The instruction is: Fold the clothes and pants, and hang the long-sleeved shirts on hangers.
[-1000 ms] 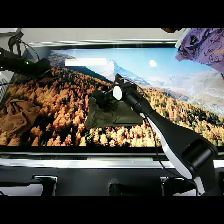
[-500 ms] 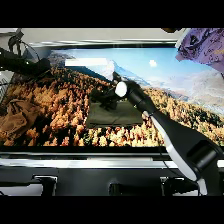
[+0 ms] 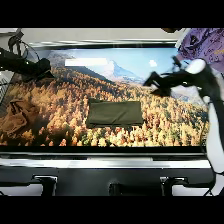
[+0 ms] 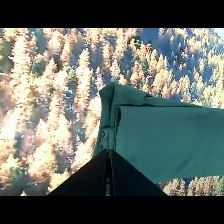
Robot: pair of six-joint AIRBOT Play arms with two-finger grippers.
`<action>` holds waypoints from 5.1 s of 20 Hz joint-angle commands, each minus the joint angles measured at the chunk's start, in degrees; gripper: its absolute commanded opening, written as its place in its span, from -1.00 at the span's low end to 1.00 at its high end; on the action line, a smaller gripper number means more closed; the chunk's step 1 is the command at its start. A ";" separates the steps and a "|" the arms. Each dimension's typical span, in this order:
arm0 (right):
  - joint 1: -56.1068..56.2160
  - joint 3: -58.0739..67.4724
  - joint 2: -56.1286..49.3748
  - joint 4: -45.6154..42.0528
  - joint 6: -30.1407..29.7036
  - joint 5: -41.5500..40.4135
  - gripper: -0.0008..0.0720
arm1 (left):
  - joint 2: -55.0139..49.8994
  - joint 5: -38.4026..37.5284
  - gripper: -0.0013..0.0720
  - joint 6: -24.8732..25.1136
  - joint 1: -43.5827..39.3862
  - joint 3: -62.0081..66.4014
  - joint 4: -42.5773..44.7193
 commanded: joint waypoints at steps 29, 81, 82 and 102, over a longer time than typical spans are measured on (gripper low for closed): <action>0.46 -15.74 -13.00 19.43 -26.01 -5.57 -0.90 | -0.94 0.28 -0.92 0.66 0.04 -0.02 0.02; -50.82 -35.54 19.34 -47.12 22.51 -1.86 -0.14 | -1.05 0.24 -0.92 0.63 1.29 0.00 -0.02; -50.82 -35.36 19.34 -47.63 22.36 -1.86 0.22 | -1.05 0.24 -0.92 0.63 1.29 0.00 -0.02; 16.90 -11.19 19.28 -22.45 -4.50 -8.52 -0.89 | 16.63 0.94 -0.92 9.70 0.02 -15.63 6.08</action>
